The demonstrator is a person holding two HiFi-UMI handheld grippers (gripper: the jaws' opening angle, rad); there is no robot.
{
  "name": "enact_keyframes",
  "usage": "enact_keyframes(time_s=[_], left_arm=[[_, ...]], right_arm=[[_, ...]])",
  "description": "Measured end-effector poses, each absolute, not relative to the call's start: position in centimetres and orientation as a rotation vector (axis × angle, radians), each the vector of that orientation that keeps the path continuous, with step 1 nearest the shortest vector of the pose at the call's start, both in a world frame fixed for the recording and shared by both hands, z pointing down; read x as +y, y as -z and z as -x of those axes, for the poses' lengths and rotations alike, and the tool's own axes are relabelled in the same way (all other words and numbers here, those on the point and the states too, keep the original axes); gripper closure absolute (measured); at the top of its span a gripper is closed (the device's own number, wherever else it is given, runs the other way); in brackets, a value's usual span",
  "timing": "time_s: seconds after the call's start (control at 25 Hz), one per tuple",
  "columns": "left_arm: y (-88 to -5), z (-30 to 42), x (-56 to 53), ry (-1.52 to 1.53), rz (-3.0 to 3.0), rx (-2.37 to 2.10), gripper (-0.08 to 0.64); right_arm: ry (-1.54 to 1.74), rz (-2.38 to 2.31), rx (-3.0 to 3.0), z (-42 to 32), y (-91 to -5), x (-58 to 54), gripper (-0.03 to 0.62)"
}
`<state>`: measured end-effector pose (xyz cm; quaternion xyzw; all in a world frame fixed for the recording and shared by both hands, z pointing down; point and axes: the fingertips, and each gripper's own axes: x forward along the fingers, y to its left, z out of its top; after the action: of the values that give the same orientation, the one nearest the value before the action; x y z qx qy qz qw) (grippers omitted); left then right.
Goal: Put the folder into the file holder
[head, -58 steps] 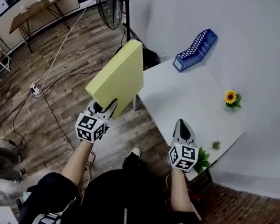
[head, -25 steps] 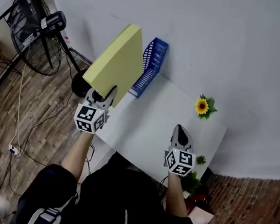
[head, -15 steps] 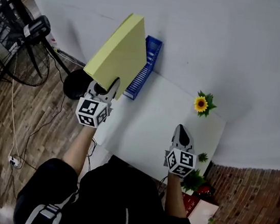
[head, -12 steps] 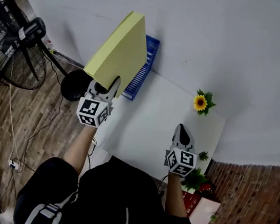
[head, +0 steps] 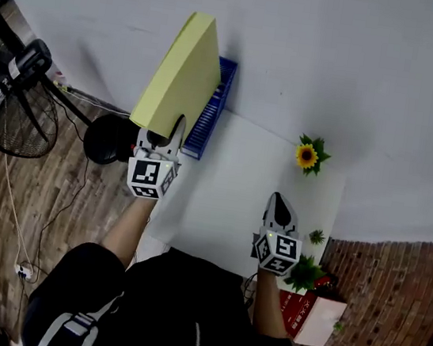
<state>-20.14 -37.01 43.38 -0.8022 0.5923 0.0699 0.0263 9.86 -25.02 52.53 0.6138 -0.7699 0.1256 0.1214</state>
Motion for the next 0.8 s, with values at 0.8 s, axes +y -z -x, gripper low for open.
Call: enact_keyframes(time_s=[0.8], left_arm=[[-48.2, 18.5, -41.1, -0.206, 2.448, 1.937, 0.403]], right_arm=[[-0.415, -1.745, -2.202, -11.9, -54.3, -26.7, 0.584]])
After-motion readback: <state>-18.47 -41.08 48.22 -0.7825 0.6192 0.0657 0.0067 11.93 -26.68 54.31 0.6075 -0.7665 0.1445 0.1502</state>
